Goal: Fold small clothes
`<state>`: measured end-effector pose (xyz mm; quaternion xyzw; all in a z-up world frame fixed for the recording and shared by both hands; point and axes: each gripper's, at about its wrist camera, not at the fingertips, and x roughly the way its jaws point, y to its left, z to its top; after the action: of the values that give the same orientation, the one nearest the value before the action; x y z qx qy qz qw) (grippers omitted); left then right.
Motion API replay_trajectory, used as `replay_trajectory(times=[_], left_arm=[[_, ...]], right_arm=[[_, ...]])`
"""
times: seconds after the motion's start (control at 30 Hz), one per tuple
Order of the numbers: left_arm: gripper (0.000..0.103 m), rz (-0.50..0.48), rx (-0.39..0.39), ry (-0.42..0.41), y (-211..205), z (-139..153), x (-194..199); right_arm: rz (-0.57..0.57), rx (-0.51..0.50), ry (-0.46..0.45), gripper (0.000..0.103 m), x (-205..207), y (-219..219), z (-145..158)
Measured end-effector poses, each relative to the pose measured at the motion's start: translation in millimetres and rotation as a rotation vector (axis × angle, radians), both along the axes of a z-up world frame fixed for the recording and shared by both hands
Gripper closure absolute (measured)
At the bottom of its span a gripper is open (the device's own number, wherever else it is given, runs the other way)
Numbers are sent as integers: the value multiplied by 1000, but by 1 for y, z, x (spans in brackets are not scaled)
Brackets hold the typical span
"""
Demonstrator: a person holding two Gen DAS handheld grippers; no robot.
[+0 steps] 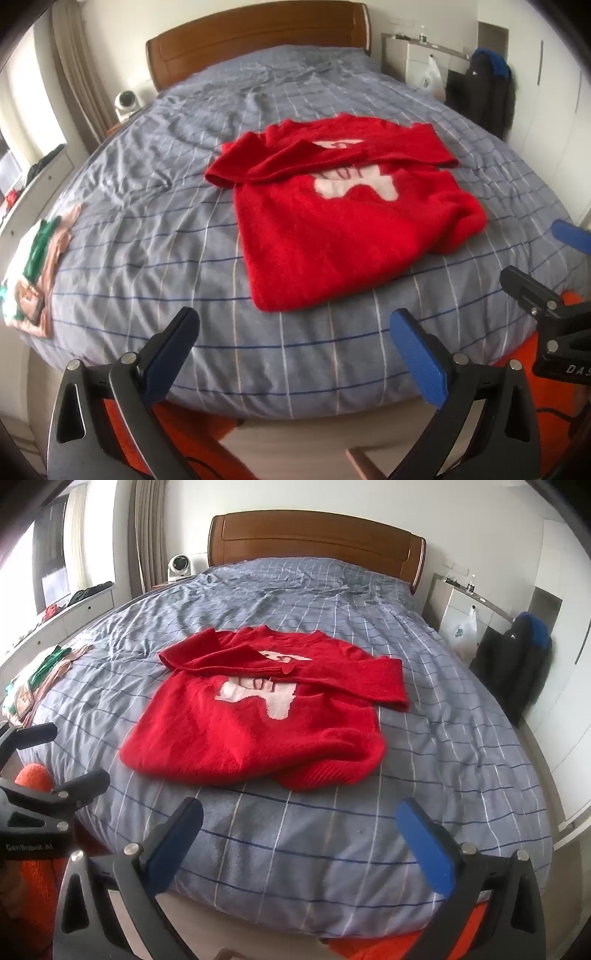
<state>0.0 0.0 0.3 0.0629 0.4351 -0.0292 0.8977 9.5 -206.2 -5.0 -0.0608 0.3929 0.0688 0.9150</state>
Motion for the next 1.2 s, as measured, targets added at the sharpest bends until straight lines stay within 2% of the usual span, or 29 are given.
replay_trajectory(times=[0.23,0.8,1.0,1.2], left_arm=[[0,9,-6,-9,1,5,2],[0,28,-28,-2,12,-5,0],[0,61,-56,63,19,-15,8],[0,74,-52,48,24,-14,7]], right_arm=[[-15,3,-9,0,1,-1,0],[-77,-2,-12,0,9,-13,0],[-91,-32,-14,0,8,-15,-2],[-110,-42,3,0,9,-20,-8]])
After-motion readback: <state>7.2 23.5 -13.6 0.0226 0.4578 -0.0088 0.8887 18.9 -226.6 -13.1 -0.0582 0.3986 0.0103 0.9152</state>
